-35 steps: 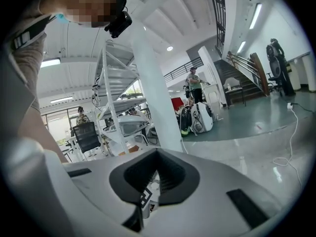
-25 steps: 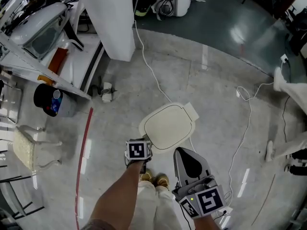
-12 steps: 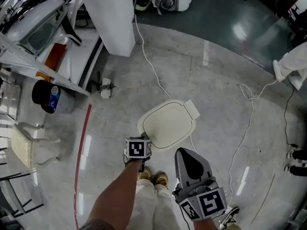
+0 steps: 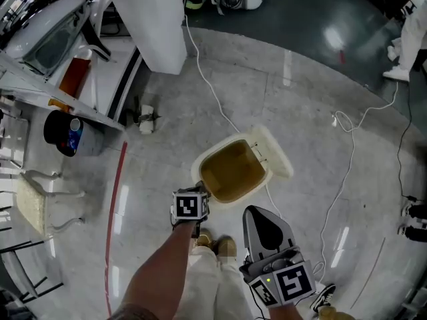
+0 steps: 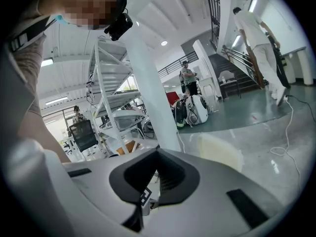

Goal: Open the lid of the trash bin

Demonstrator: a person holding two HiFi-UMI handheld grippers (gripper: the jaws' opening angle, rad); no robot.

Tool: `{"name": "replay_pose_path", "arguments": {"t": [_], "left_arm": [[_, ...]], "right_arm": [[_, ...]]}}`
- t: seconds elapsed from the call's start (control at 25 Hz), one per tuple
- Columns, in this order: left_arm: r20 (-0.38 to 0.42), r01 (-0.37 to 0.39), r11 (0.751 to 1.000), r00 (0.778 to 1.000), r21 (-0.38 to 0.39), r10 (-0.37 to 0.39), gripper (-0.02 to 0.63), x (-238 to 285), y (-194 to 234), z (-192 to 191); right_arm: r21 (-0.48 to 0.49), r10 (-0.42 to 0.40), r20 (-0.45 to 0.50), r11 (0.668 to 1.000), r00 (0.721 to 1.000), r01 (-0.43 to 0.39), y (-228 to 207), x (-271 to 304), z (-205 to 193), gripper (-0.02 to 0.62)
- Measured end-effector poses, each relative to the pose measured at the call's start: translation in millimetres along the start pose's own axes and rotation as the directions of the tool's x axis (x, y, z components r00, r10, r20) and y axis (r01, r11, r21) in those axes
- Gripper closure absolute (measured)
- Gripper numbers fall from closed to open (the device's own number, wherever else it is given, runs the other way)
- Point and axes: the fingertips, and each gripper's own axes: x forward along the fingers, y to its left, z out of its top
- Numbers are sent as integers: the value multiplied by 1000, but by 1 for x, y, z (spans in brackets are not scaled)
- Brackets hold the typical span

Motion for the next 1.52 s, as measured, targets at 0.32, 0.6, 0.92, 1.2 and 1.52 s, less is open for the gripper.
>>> {"name": "replay_pose_path", "arguments": {"t": [0.32,0.6,0.92,1.2,1.52], "left_arm": [[-10,12,1000,1000,-8,-12,604,-1,-1,2],[-51,13,1000,999,-13,-14,606,-15,-3,8],[-18,20,1000,1000,8,-20,607,-78,-15,33],[136,26,999,990,34,-30,607,-177,-50,94],[254,58,997,965,52,-70,607,-301,-93,149]], "right_arm": [[-4,2,3,1000,1000,-2,6,0,4,575],[-5,12,4,1000,1000,-12,16,-9,8,577],[-15,16,31,1000,999,-16,38,-31,47,577],[-44,34,37,998,999,-33,59,-69,92,577],[-46,42,72,998,997,-39,78,-99,134,577]]}}
